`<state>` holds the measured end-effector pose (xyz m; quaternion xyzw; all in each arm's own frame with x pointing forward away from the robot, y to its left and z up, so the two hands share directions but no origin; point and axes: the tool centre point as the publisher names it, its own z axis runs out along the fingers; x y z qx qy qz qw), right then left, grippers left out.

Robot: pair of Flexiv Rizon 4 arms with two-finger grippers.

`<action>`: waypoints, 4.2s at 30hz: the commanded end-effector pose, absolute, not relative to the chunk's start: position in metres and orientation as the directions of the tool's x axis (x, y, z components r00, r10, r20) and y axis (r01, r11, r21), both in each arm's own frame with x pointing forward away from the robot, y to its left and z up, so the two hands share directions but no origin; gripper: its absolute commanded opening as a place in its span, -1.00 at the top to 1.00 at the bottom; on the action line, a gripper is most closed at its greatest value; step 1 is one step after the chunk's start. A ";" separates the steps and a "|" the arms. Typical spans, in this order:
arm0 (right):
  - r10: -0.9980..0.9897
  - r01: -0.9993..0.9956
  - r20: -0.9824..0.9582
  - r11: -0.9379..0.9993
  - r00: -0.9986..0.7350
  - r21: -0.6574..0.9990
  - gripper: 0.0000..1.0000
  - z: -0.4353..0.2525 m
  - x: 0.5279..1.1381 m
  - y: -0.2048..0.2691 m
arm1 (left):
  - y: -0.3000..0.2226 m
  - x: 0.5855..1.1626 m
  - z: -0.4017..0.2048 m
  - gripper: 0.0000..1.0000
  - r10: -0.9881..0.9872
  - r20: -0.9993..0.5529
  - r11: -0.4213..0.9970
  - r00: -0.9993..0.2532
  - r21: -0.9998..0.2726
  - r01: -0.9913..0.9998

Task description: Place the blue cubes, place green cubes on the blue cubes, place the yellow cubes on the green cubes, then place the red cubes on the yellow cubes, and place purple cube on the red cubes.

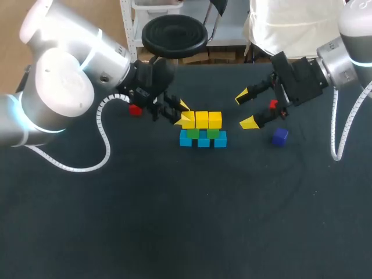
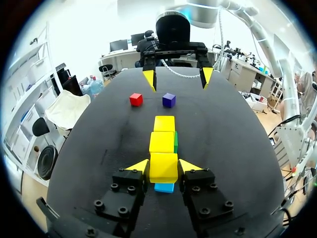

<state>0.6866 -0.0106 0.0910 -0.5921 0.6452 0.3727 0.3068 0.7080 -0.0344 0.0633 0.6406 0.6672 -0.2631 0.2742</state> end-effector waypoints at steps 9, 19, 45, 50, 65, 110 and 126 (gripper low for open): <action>-0.536 -0.993 -0.837 0.022 -0.111 0.117 -1.00 0.091 0.686 -0.011 | -0.034 0.707 0.062 0.92 0.712 -0.701 0.045 -0.031 0.001 0.999; -0.536 -0.993 -0.837 0.022 -0.111 0.117 -1.00 0.091 0.686 -0.011 | -0.034 0.707 0.064 -0.41 0.709 -0.704 0.056 -0.041 -0.002 0.998; -0.536 -0.993 -0.837 0.022 -0.111 0.117 -1.00 0.091 0.686 -0.011 | 0.044 0.710 0.080 -1.00 0.756 -0.639 0.227 -0.138 0.059 0.972; -0.536 -0.993 -0.837 0.022 -0.111 0.117 -1.00 0.091 0.686 -0.011 | 0.069 0.703 0.075 -1.00 0.764 -0.615 0.282 -0.194 0.047 0.958; -0.536 -0.993 -0.837 0.022 -0.111 0.117 -1.00 0.091 0.686 -0.011 | 0.095 0.696 0.070 -1.00 0.794 -0.548 0.334 -0.265 0.027 0.942; -0.536 -0.993 -0.837 0.022 -0.111 0.117 -1.00 0.091 0.686 -0.011 | 0.144 0.667 0.067 -1.00 0.648 -0.655 0.506 -0.389 -0.012 0.863; -0.536 -0.993 -0.837 0.022 -0.111 0.117 -1.00 0.091 0.686 -0.011 | 0.146 0.658 0.058 -1.00 0.636 -0.662 0.591 -0.397 0.087 0.802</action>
